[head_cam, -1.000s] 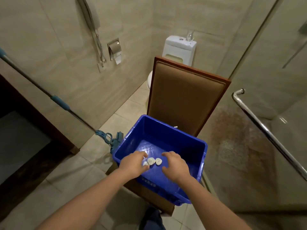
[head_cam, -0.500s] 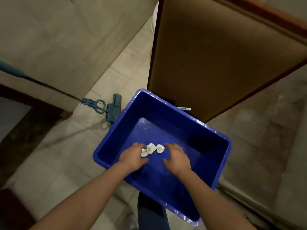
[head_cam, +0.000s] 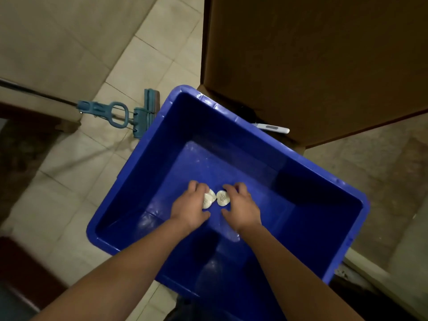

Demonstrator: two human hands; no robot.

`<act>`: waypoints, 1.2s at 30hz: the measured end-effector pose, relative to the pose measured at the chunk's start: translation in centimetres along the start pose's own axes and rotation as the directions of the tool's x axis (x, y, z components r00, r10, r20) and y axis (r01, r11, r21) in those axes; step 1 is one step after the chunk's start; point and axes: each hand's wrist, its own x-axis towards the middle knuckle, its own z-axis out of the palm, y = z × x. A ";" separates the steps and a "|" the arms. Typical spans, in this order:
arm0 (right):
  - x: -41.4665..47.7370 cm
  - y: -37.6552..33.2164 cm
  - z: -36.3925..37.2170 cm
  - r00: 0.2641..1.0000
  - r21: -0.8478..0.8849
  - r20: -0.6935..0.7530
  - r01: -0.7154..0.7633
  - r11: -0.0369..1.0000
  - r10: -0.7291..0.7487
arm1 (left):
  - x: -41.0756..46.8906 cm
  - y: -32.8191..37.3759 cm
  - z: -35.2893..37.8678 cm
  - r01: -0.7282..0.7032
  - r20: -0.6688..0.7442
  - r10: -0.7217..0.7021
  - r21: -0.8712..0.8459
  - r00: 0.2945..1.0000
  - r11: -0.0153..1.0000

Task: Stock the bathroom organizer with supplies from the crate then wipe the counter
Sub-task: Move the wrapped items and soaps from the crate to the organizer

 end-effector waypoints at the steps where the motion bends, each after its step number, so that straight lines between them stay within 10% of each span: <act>1: 0.4 -0.1 0.1 1.000 -0.020 -0.005 0.004 1.000 -0.004 | 0.3 0.0 0.3 0.001 -0.008 0.000 0.023 1.000 1.000; 15: 2.8 -0.5 0.3 0.995 -0.182 -0.039 0.086 0.980 -0.095 | 1.7 -0.3 1.2 -0.013 -0.113 0.014 0.015 0.993 1.000; 24: 2.1 0.6 -1.0 0.998 0.128 0.032 -0.065 0.990 0.061 | 0.7 -0.4 0.5 0.099 -0.102 -0.126 -0.239 0.987 0.966; 29: 0.4 0.0 -2.1 0.981 0.705 0.033 -0.160 0.691 0.193 | -0.5 0.6 -1.0 0.172 -0.055 -0.219 -0.448 0.974 0.877; 36: -3.0 -1.4 -4.4 0.965 0.864 0.124 -0.220 0.453 0.232 | -2.7 3.4 -3.7 0.213 0.074 -0.221 -0.671 0.972 0.711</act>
